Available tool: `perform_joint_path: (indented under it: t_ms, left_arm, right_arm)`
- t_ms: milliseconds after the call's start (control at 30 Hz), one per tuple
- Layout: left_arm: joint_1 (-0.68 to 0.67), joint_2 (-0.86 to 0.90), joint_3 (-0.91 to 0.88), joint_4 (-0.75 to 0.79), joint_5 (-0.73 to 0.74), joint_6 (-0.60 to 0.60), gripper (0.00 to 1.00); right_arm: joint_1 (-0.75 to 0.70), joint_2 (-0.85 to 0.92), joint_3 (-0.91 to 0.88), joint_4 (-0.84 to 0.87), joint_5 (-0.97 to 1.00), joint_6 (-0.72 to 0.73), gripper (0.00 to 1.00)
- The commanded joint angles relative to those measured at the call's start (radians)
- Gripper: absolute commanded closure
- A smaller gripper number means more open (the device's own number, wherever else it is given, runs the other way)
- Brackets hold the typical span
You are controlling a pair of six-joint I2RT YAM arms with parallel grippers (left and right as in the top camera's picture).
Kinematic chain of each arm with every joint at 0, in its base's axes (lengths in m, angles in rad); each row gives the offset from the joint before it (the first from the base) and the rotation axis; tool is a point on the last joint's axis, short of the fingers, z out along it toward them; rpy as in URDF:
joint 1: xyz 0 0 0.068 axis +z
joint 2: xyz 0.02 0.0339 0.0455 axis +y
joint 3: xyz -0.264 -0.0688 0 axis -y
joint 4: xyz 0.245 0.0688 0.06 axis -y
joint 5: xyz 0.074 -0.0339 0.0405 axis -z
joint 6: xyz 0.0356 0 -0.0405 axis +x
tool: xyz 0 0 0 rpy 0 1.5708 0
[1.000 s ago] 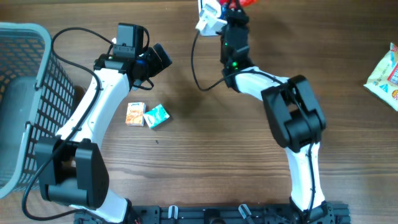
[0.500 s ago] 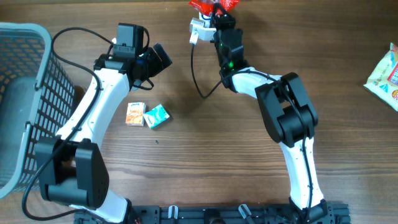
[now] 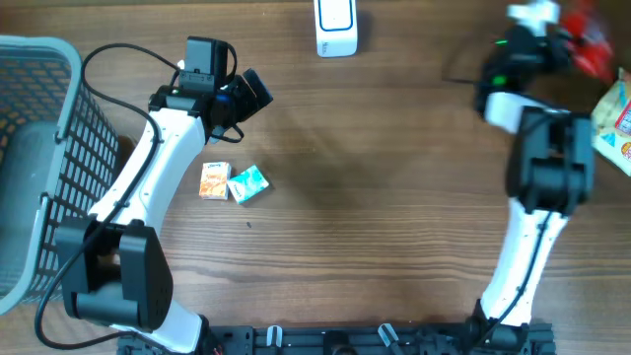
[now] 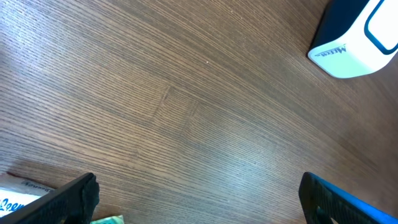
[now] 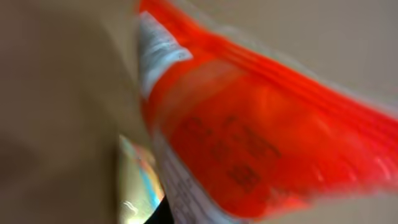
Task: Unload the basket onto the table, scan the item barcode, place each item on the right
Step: 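Carry the red bag right and drop it beside the yellow bag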
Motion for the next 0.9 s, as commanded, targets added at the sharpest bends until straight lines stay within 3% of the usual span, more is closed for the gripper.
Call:
perform_joint_path:
  t_ms: [0, 33, 100, 167, 200, 233, 300, 367, 433, 567, 767, 867]
  left_arm:
    - [0.003, 0.0, 0.006, 0.004, -0.014, 0.016, 0.0]
    - [0.003, 0.0, 0.006, 0.004, -0.014, 0.016, 0.0]
    - [0.003, 0.0, 0.006, 0.004, -0.014, 0.016, 0.0]
    - [0.003, 0.0, 0.006, 0.004, -0.014, 0.016, 0.0]
    - [0.003, 0.0, 0.006, 0.004, -0.014, 0.016, 0.0]
    - [0.003, 0.0, 0.006, 0.004, -0.014, 0.016, 0.0]
    - [0.003, 0.0, 0.006, 0.004, -0.014, 0.016, 0.0]
    - [0.003, 0.0, 0.006, 0.004, -0.014, 0.016, 0.0]
    - [0.003, 0.0, 0.006, 0.004, -0.014, 0.016, 0.0]
    - [0.003, 0.0, 0.006, 0.004, -0.014, 0.016, 0.0]
    - [0.003, 0.0, 0.006, 0.004, -0.014, 0.016, 0.0]
    - [0.003, 0.0, 0.006, 0.004, -0.014, 0.016, 0.0]
  right_arm:
    - [-0.065, 0.004, 0.014, -0.188, 0.203, 0.284, 0.96]
    - [-0.08, 0.004, 0.014, -0.252, 0.206, 0.331, 0.96]
    - [-0.091, 0.004, 0.013, -0.347, 0.203, 0.415, 0.83]
    - [-0.091, 0.004, 0.013, -0.452, 0.178, 0.49, 0.45]
    - [-0.091, 0.004, 0.013, -0.511, 0.166, 0.533, 0.3]
    - [-0.087, 0.003, 0.013, -0.597, 0.13, 0.571, 0.0]
    - [-0.079, -0.006, 0.013, -0.73, 0.067, 0.632, 0.0]
    - [-0.06, -0.079, 0.013, -1.035, -0.224, 0.804, 0.0]
    - [-0.059, -0.181, 0.013, -1.166, -0.461, 0.93, 0.0]
    - [-0.062, -0.361, 0.013, -1.282, -0.657, 1.03, 0.0]
    - [-0.069, -0.701, 0.013, -1.382, -1.63, 1.096, 0.0]
    - [-0.069, -0.797, 0.013, -1.485, -1.94, 1.227, 0.0]
